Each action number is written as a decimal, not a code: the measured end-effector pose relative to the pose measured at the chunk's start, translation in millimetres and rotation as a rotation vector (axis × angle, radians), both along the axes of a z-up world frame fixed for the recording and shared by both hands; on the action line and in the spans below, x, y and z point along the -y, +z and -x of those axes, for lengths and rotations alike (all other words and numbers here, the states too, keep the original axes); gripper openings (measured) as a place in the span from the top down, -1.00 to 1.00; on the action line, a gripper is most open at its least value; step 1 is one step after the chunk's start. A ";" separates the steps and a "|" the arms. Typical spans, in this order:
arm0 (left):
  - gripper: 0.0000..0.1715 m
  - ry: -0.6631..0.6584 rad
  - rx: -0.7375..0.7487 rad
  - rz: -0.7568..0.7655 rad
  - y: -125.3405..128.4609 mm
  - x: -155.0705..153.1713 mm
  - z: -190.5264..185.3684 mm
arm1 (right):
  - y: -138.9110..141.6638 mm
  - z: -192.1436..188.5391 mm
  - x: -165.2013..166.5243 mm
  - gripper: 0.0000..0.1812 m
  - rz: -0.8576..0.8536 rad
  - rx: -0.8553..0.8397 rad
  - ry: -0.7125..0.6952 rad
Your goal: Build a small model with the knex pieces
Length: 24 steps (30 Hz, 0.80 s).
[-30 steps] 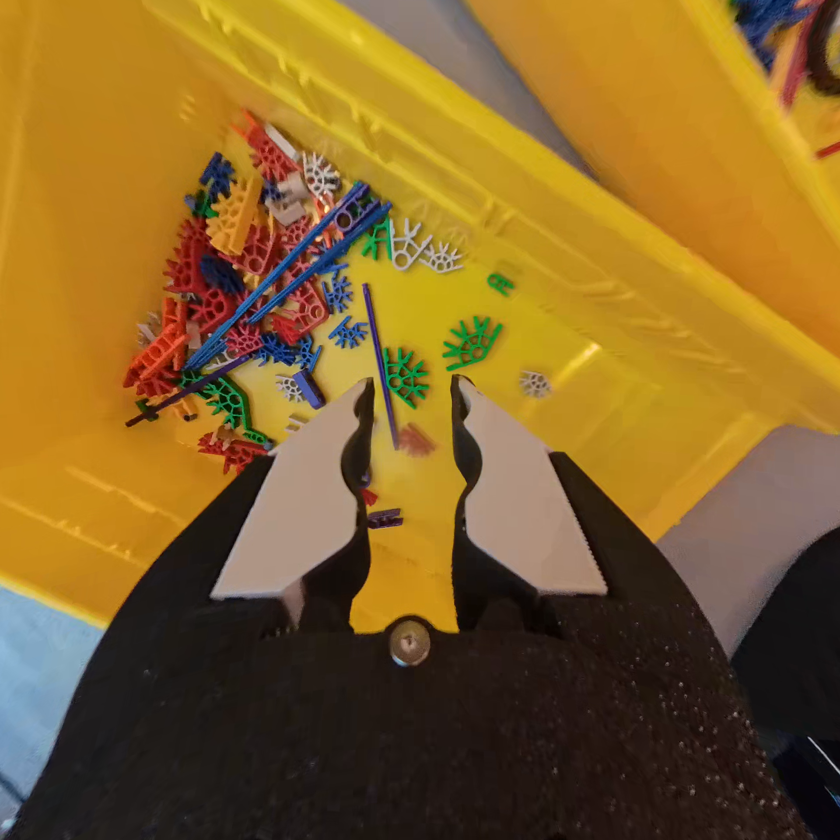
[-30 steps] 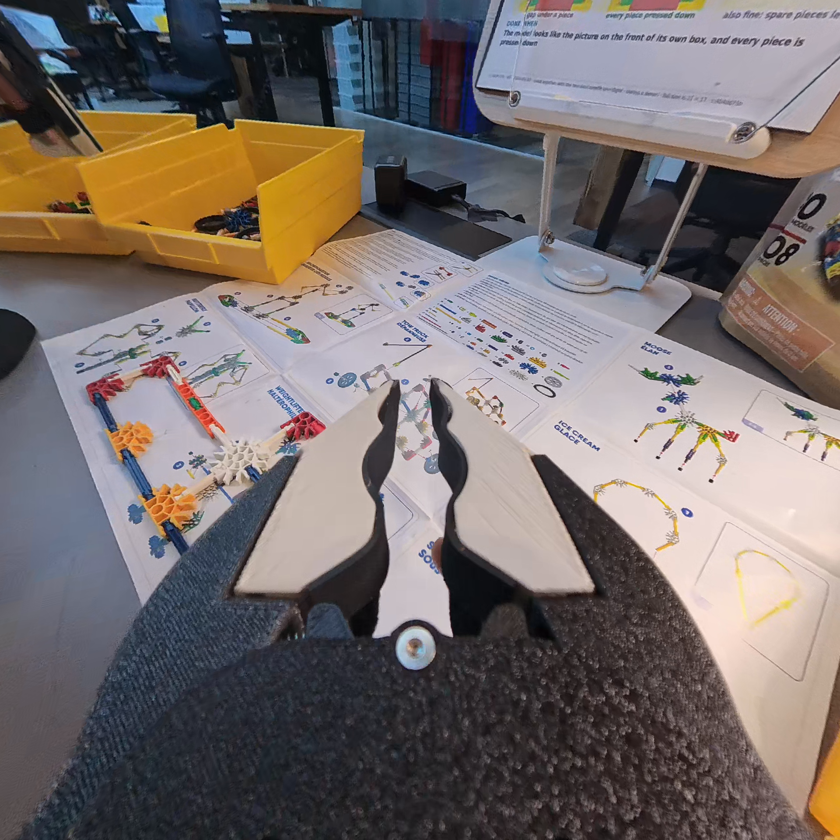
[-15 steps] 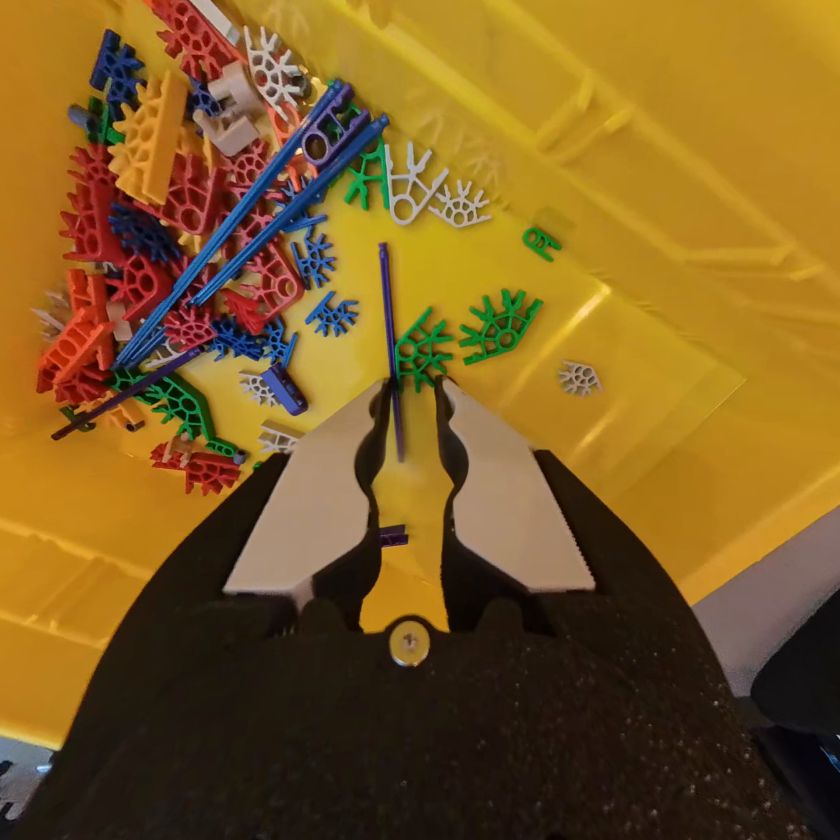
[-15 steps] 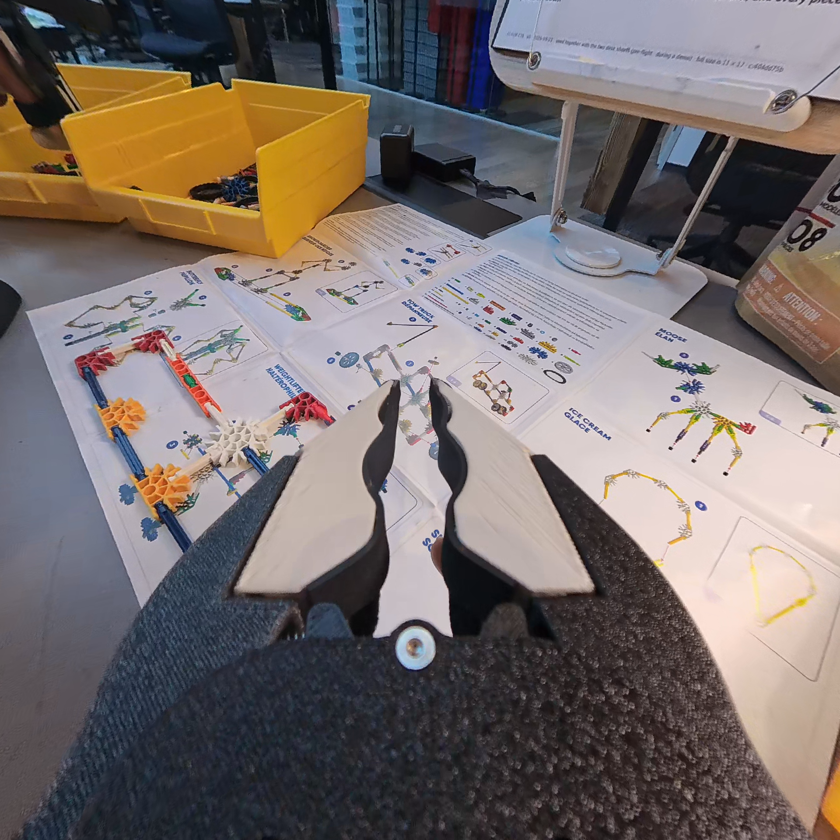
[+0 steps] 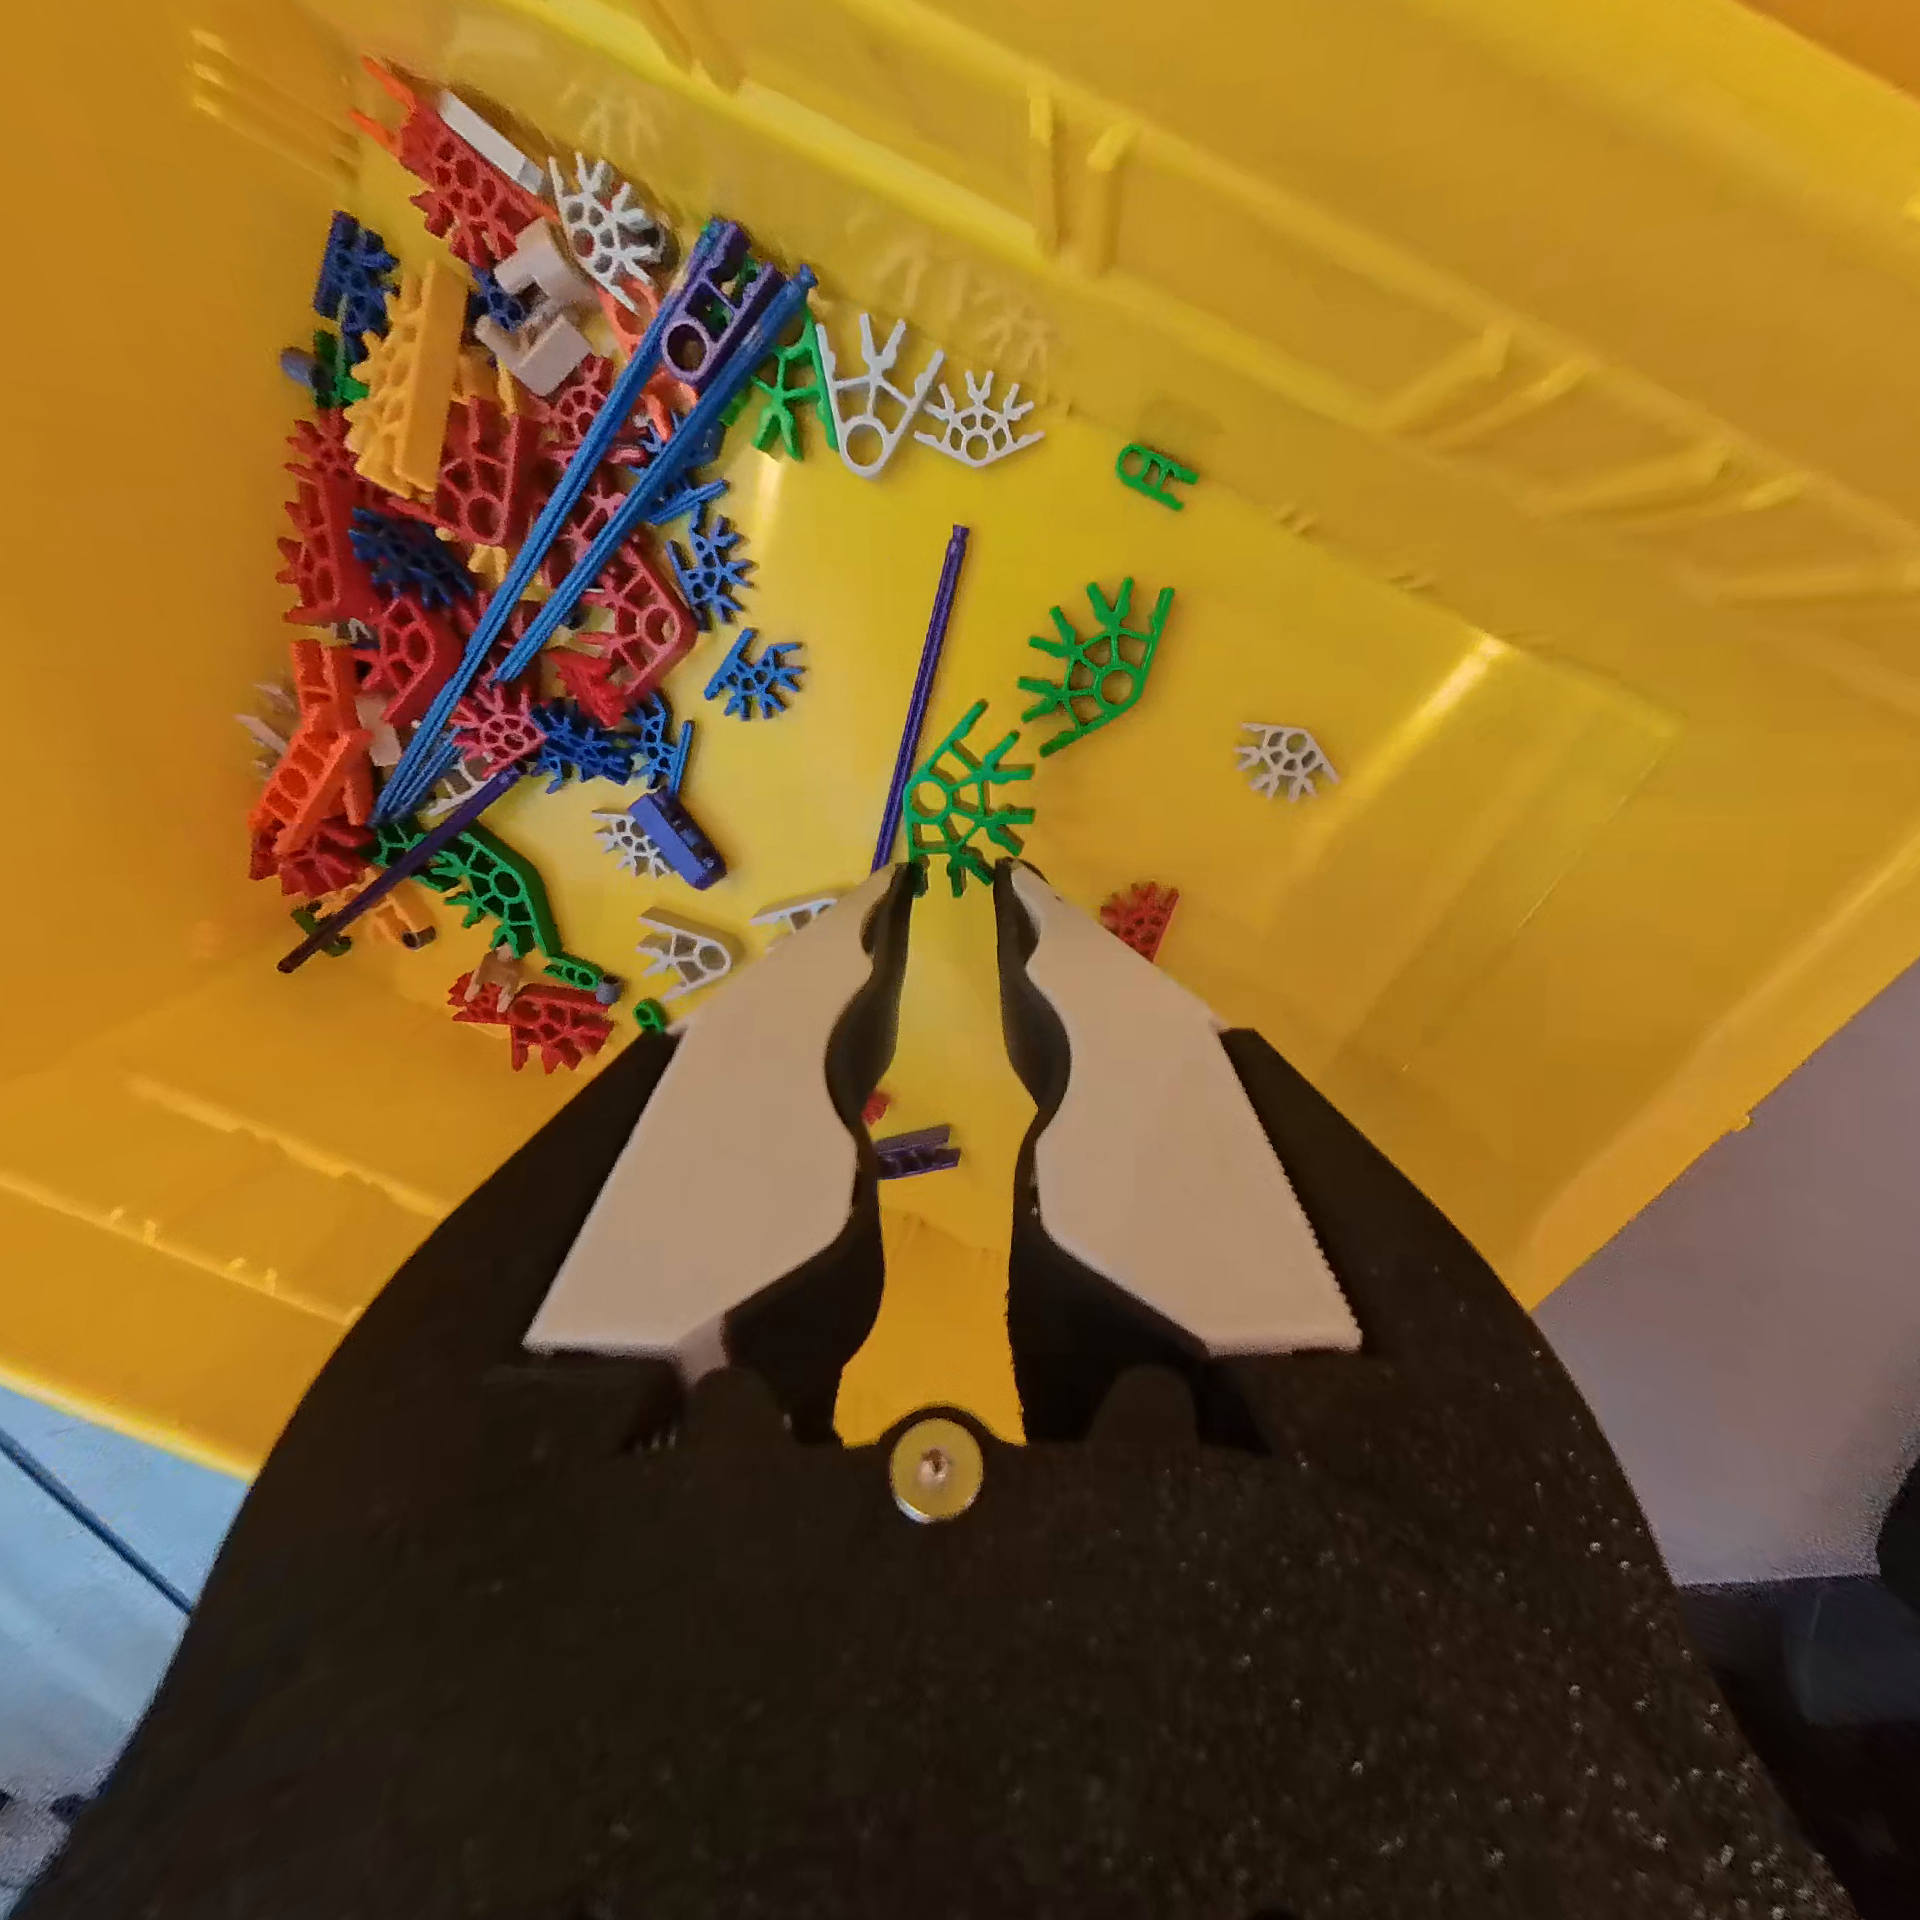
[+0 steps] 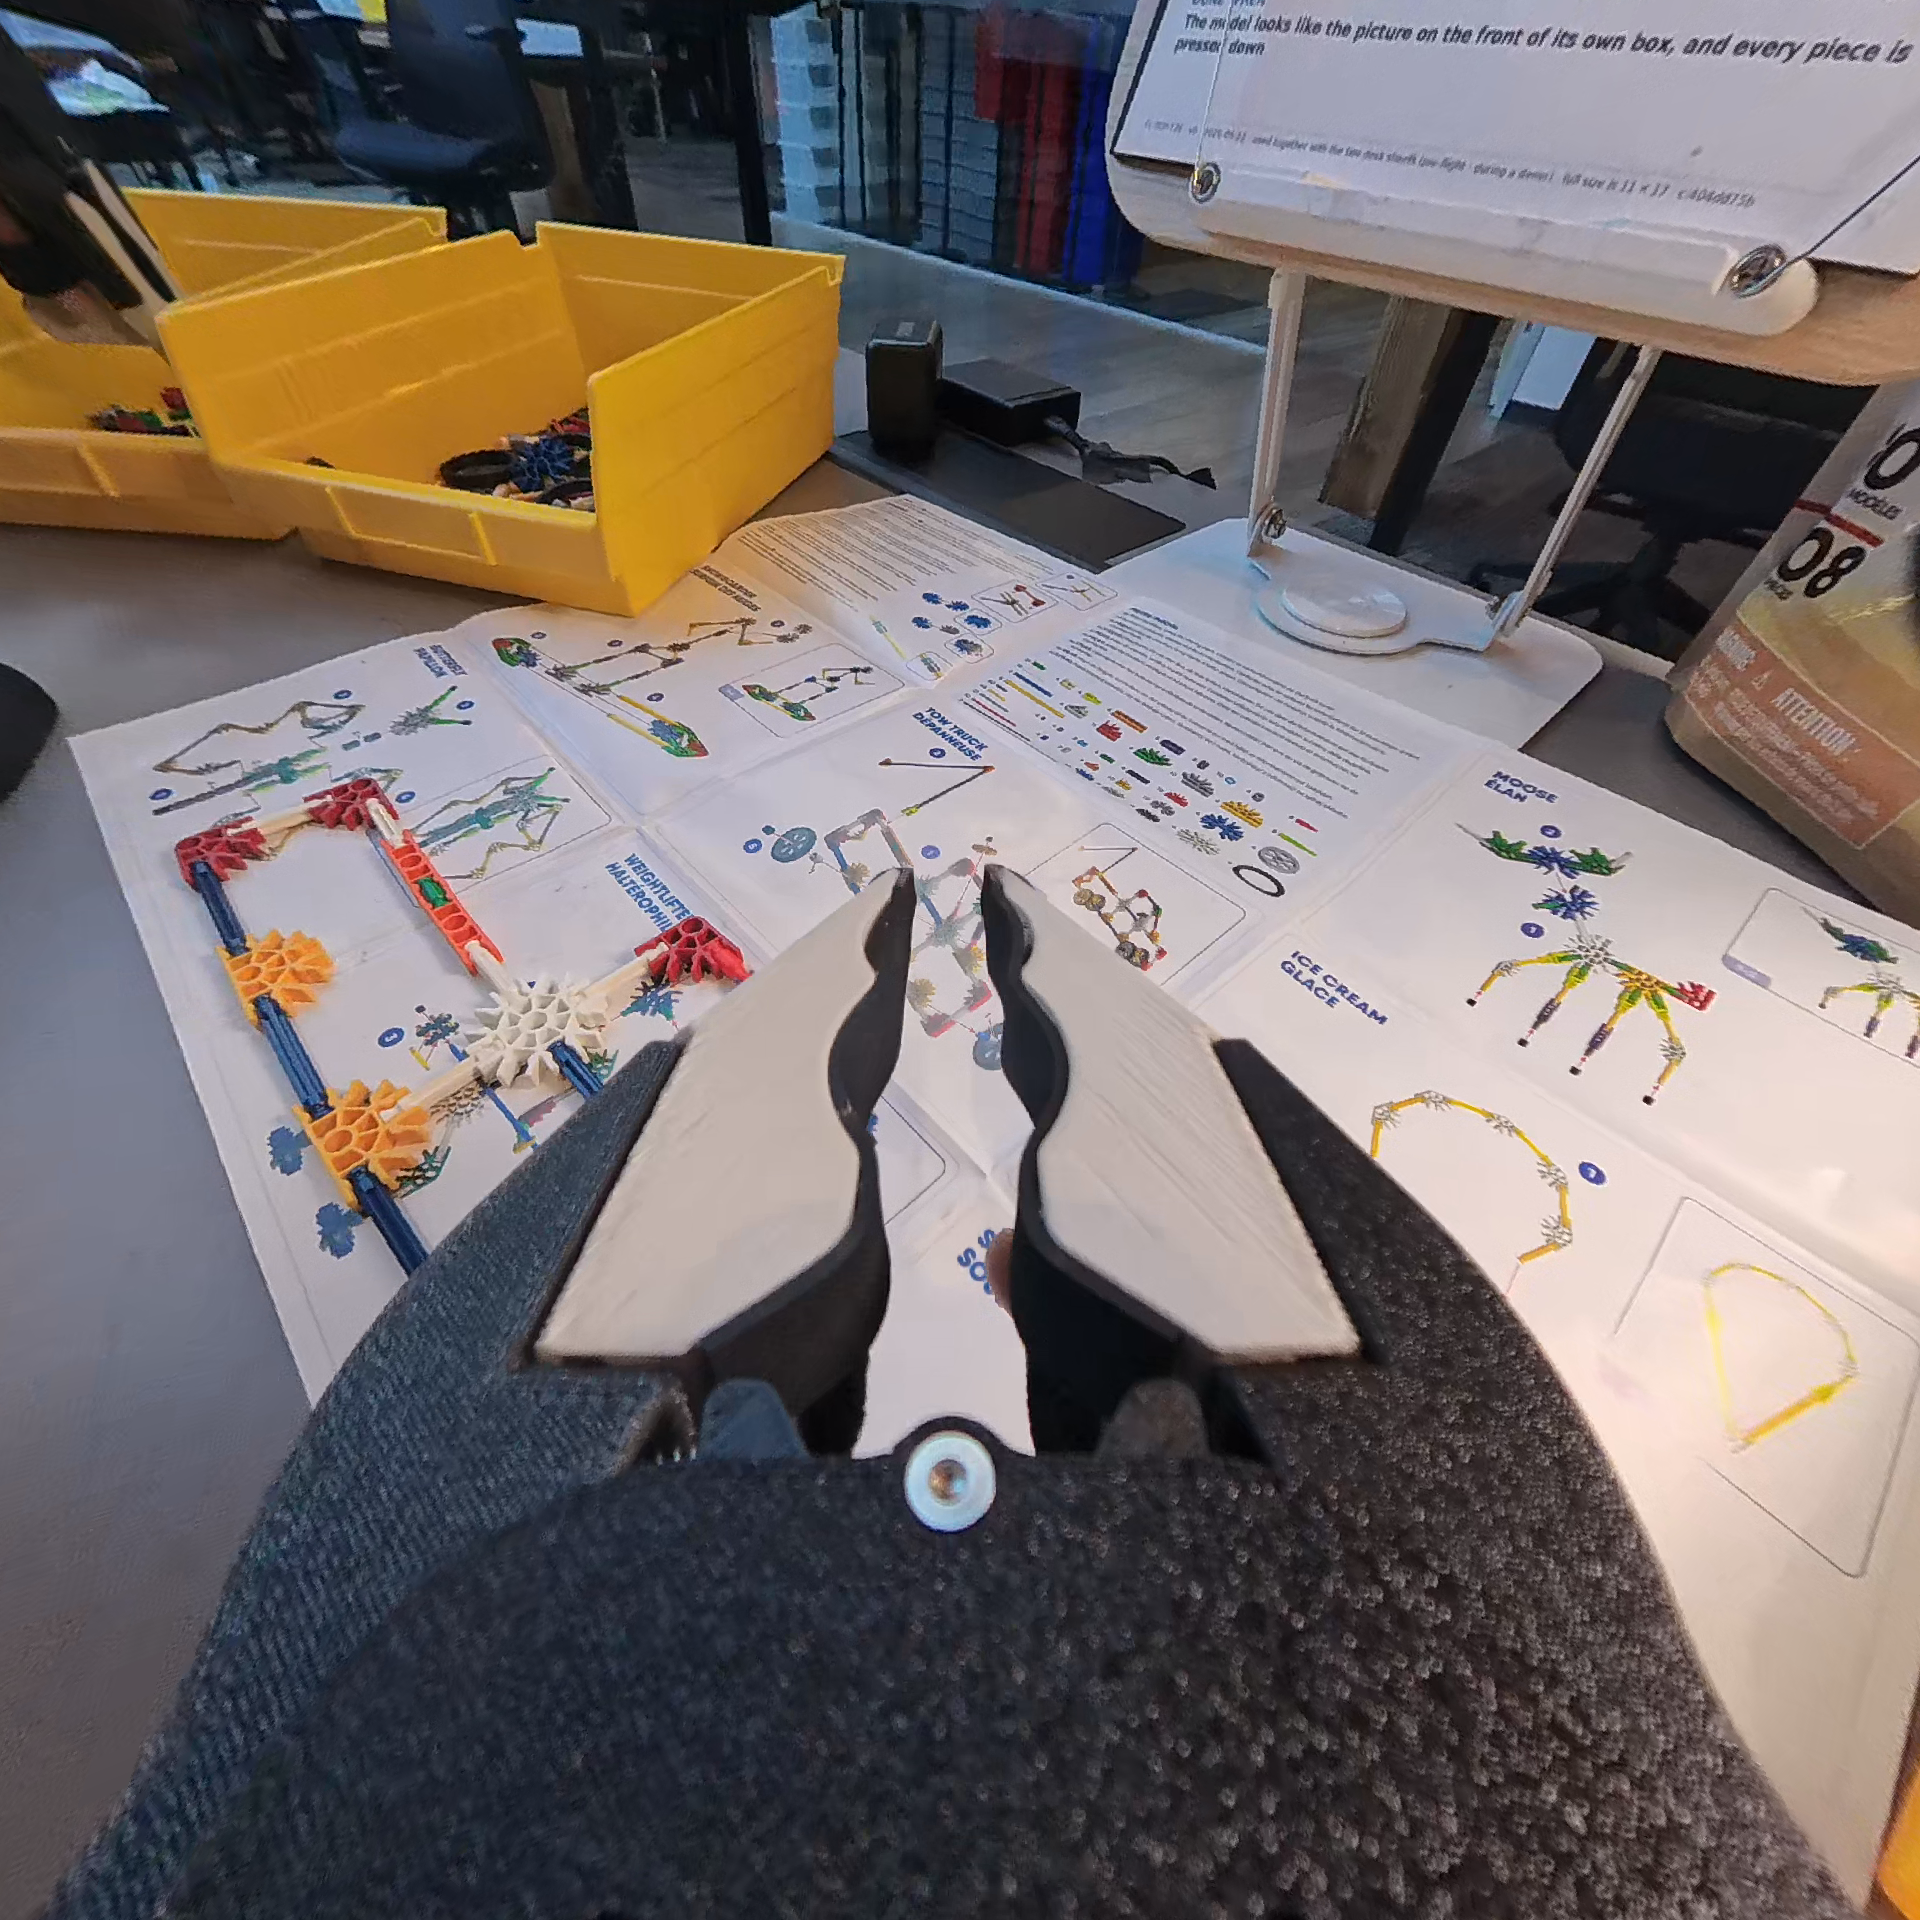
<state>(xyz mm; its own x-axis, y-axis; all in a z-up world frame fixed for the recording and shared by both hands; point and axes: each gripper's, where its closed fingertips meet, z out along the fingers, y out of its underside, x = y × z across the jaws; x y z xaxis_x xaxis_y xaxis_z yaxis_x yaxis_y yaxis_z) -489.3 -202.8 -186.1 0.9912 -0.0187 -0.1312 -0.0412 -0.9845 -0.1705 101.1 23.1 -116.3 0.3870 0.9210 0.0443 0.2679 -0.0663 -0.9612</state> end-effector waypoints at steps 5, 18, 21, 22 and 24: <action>0.85 0.003 -0.062 -0.134 32.6 2.7 11.7 | 7.3 3.7 6.7 0.86 -0.027 -0.008 0.011; 0.85 -0.325 -0.159 -0.896 167.5 -94.6 -133.3 | 5.7 18.1 23.5 0.86 -0.067 -0.002 0.080; 0.85 -0.491 -0.077 -1.004 170.3 -122.4 -221.3 | 6.2 20.6 26.2 0.86 -0.068 -0.006 0.088; 0.85 -0.549 -0.043 -1.025 167.1 -130.8 -252.3 | 7.3 21.8 27.5 0.86 -0.066 -0.014 0.091; 0.85 -0.664 0.025 -1.043 153.0 -146.0 -314.7 | 7.6 25.2 31.1 0.86 -0.050 -0.023 0.103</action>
